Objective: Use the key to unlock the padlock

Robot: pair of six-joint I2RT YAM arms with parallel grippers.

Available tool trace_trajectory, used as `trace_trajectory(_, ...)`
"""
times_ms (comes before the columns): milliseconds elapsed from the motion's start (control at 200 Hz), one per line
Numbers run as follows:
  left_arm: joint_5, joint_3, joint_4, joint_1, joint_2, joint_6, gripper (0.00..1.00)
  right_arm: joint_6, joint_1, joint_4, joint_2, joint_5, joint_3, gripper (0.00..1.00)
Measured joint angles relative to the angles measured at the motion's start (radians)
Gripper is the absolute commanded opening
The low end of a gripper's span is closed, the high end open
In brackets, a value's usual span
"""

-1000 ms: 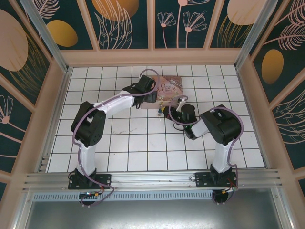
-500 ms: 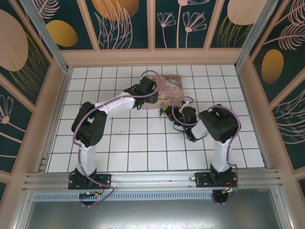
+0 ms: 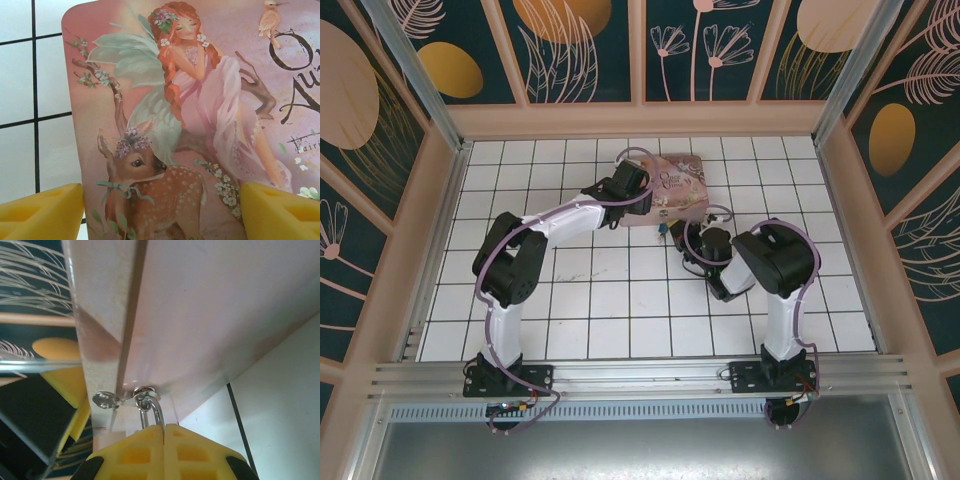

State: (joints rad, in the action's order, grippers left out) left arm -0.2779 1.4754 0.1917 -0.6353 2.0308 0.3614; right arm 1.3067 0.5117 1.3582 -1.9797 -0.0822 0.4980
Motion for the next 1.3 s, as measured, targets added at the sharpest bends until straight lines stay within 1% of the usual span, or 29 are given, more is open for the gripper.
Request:
trace_trajectory(140,-0.004,0.0,-0.014,0.0,0.007,0.003,0.76,0.028,-0.003,0.004,-0.002,0.09,0.008,0.0)
trace_trajectory(245,-0.005,0.001,-0.016,0.0,0.01,0.006,0.75,0.035,-0.012,-0.017,-0.014,0.135,0.05,0.0)
trace_trajectory(405,-0.01,0.002,-0.024,0.0,0.013,0.006,0.75,0.029,-0.014,-0.028,-0.017,0.146,0.064,0.0)
trace_trajectory(510,-0.011,0.002,-0.025,0.0,0.013,0.006,0.75,-0.01,-0.014,-0.026,-0.016,0.138,0.046,0.0)
trace_trajectory(586,-0.011,0.002,-0.025,0.0,0.013,0.006,0.75,-0.06,-0.015,-0.032,-0.008,0.112,0.016,0.14)
trace_trajectory(616,-0.011,0.002,-0.025,0.0,0.013,0.006,0.75,-0.077,-0.016,-0.033,-0.003,0.095,0.004,0.22)
trace_trajectory(696,-0.011,0.002,-0.025,0.0,0.013,0.006,0.74,-0.151,-0.02,-0.043,0.015,0.036,-0.019,0.37)
trace_trajectory(786,-0.012,0.002,-0.025,0.0,0.013,0.006,0.75,-0.219,-0.028,-0.063,0.027,-0.035,-0.022,0.46)
trace_trajectory(876,-0.012,0.002,-0.025,0.0,0.013,0.006,0.74,-0.291,-0.041,-0.088,0.029,-0.107,-0.017,0.51)
trace_trajectory(1041,-0.011,0.002,-0.025,0.001,0.014,0.006,0.74,-0.422,-0.074,-0.169,0.029,-0.203,0.04,0.52)
trace_trajectory(1301,-0.011,0.011,-0.036,0.002,0.024,0.006,0.73,-0.647,-0.082,-0.359,0.029,-0.254,0.156,0.53)
